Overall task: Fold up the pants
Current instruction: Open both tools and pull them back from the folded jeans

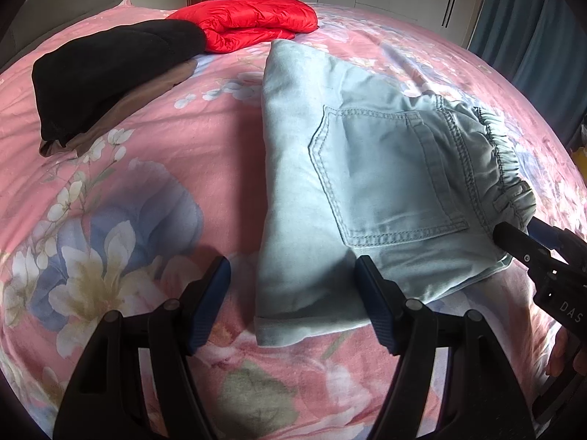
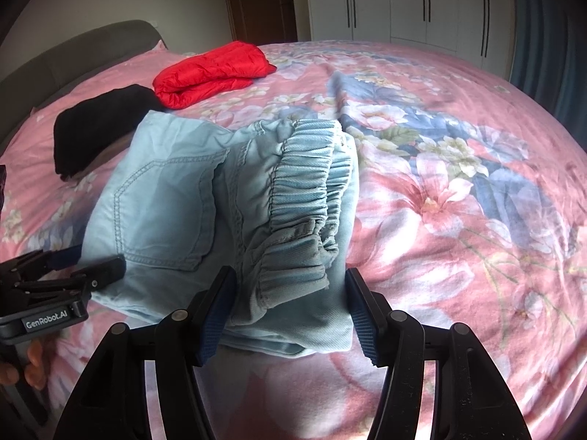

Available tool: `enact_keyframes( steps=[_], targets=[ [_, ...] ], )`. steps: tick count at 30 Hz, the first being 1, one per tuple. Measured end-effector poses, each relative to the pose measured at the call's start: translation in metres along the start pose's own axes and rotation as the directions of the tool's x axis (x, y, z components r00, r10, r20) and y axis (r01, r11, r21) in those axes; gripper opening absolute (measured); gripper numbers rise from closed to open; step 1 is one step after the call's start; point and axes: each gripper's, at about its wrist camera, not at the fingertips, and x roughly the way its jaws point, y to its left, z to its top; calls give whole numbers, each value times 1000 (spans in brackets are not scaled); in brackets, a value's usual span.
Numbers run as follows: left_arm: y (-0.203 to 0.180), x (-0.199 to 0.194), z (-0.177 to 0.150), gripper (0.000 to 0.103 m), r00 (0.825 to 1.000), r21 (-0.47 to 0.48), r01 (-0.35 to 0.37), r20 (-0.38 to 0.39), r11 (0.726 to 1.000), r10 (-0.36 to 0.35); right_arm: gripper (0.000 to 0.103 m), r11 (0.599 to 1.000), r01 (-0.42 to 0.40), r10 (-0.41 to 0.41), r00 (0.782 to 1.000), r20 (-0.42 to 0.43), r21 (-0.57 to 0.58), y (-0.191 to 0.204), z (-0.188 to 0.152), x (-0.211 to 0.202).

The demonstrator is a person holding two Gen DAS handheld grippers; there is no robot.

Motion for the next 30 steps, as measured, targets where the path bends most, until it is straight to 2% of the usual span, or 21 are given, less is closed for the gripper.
enact_keyframes(
  steps=[8,15,22,24,26,30],
  targets=[
    [-4,-19,-10,69,1000,-1,-5,5,1000,5,59,1000,3,-3,1000,-1,-4,-1,-4,-17],
    [-11,-52,-23,69,999,18,-21,28,1000,21,59,1000,1,-1,1000,12,-16,3,-12,-39],
    [-19,-93,-38,88,997,23,-5,73,1000,3,60,1000,6,-4,998,55,-24,10,-18,-77],
    [-22,-107,-41,93,996,28,-1,93,1000,-1,67,1000,11,-9,997,72,-20,10,-21,-89],
    [-26,-119,-44,102,994,38,2,107,999,-6,72,1000,16,-15,996,92,-17,9,-23,-100],
    [-32,-139,-49,102,992,42,-10,128,999,5,72,1000,19,-17,994,110,-17,10,-26,-119]
  ],
)
